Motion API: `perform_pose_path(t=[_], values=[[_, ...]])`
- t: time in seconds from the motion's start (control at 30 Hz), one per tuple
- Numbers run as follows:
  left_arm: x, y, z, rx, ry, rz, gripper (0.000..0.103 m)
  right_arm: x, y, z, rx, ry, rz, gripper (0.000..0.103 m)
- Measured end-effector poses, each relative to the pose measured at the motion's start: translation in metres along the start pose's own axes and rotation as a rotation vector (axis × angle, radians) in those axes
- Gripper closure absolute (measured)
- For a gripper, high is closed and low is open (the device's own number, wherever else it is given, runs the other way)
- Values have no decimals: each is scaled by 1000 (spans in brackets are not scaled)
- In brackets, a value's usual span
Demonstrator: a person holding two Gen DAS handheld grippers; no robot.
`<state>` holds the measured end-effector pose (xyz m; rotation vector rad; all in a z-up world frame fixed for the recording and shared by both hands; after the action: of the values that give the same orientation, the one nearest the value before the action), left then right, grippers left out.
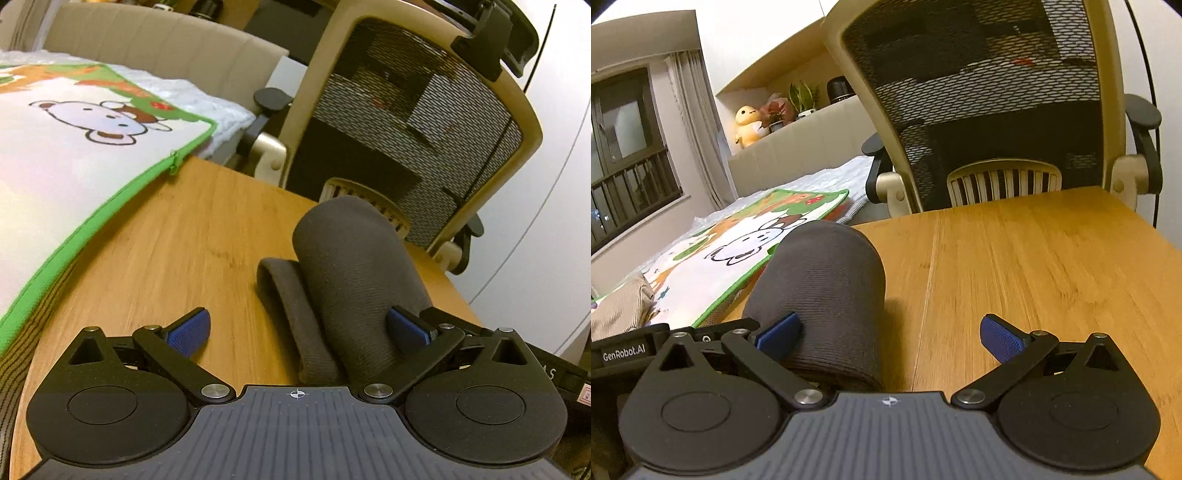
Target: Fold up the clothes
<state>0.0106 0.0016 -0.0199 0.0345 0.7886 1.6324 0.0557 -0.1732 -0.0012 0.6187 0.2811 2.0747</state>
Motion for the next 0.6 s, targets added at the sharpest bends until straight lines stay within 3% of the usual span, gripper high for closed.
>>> perform_pose_path(t=[0.3,0.4,0.6], values=[[11,-14,12,24,4,-45,0,15,-4,4,9,77,-76,0],[12,-14,12,22,11,-46,0,22,-9,22,59,114,-80,0],[13,-13,11,13,18,-36,0,32,-37,61,78,170,-134,0]])
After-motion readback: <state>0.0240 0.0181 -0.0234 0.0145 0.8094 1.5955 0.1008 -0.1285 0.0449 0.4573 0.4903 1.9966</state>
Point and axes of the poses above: each gripper's, at about its wrist camera, not at the fingertips, and y roughly against the way its jaws point, x to its left, z to its top, the point moved 1 cm from there along -y, roughly the way its jaws point, and after that the axes turned 4 degrees about z, right-handed, at the moved point
